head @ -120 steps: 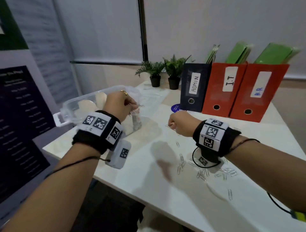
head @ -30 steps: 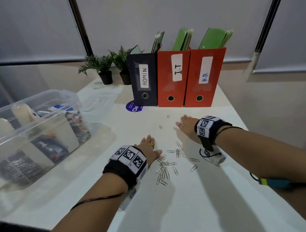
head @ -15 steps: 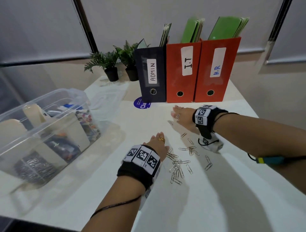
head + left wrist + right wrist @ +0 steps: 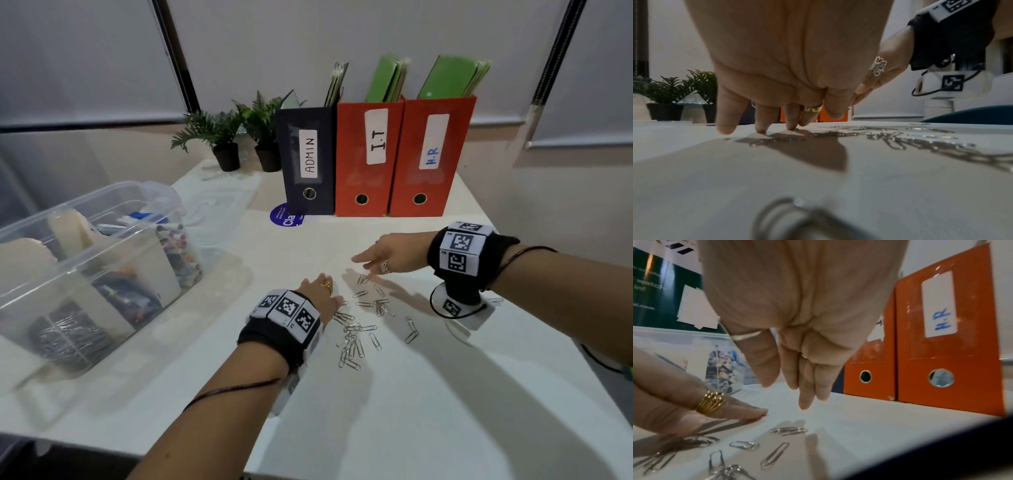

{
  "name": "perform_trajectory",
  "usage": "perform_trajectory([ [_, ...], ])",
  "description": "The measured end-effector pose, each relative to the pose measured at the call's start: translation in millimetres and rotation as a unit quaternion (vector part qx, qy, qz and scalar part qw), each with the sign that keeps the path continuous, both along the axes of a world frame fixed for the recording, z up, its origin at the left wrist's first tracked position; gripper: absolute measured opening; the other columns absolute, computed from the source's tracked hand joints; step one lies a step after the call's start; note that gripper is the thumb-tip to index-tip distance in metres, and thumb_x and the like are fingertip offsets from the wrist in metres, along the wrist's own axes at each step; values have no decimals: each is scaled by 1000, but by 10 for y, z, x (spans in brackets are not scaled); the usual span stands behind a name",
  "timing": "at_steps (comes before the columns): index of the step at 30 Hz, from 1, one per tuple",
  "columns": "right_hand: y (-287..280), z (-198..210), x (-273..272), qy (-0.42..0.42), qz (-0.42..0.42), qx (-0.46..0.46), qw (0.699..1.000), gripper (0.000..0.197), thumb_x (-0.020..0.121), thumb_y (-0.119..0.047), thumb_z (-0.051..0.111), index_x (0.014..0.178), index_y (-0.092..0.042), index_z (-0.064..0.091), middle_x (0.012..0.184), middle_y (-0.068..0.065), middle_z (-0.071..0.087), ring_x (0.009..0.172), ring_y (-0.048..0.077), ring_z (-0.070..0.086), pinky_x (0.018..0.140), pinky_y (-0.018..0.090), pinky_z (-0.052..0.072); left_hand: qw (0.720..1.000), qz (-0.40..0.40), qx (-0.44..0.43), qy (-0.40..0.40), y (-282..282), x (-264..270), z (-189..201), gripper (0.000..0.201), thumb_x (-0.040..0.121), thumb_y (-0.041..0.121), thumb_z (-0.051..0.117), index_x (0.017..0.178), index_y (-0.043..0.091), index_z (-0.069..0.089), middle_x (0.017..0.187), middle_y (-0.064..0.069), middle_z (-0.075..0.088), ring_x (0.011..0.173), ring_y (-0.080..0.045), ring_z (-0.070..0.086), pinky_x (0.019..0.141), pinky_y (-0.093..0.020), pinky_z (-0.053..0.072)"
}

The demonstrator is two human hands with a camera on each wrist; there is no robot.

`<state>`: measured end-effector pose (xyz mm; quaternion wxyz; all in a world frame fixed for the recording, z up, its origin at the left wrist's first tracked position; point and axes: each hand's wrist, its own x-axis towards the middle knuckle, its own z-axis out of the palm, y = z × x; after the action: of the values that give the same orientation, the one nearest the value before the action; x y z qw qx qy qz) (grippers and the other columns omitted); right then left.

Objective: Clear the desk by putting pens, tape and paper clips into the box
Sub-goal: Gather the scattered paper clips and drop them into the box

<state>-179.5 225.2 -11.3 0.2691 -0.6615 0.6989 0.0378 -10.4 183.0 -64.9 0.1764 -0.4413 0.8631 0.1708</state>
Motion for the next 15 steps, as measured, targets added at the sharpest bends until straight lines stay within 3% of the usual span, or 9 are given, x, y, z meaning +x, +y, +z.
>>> perform_trajectory([
  [5,338,69,-167,73,-35,6,997,50,96,-22,49,144,-17,36,143,-1,47,133,16,42,114,30,28,999,-38,-6,7,175,-36,58,64,100,47,21,151,14,3,159,-1,-4,146,-32,0,118,-43,4],
  [8,545,16,-267,128,-49,5,991,47,98,-21,44,144,-16,36,144,2,45,134,20,40,113,32,29,993,-113,-25,29,370,-39,-9,66,93,57,33,150,27,17,159,-1,2,146,-30,-2,119,-46,5],
  [10,680,-9,-329,187,-49,13,981,46,99,-17,37,145,-13,35,145,6,43,133,24,39,111,32,30,991,-130,3,33,446,-55,-1,75,87,62,44,149,30,16,159,3,2,146,-31,-1,119,-45,12],
  [13,861,-48,-437,250,-50,27,967,44,96,-10,35,140,-7,41,141,11,46,130,27,42,106,31,35,993,-104,-9,59,460,-108,68,80,86,53,55,148,16,20,153,-2,29,139,-23,31,112,-33,27],
  [15,954,-106,-497,262,-69,44,962,35,93,-8,38,123,-2,56,126,15,55,118,27,51,93,27,42,992,-83,-28,90,428,-95,127,77,86,48,58,148,15,24,147,-1,39,133,-20,40,108,-30,31],
])
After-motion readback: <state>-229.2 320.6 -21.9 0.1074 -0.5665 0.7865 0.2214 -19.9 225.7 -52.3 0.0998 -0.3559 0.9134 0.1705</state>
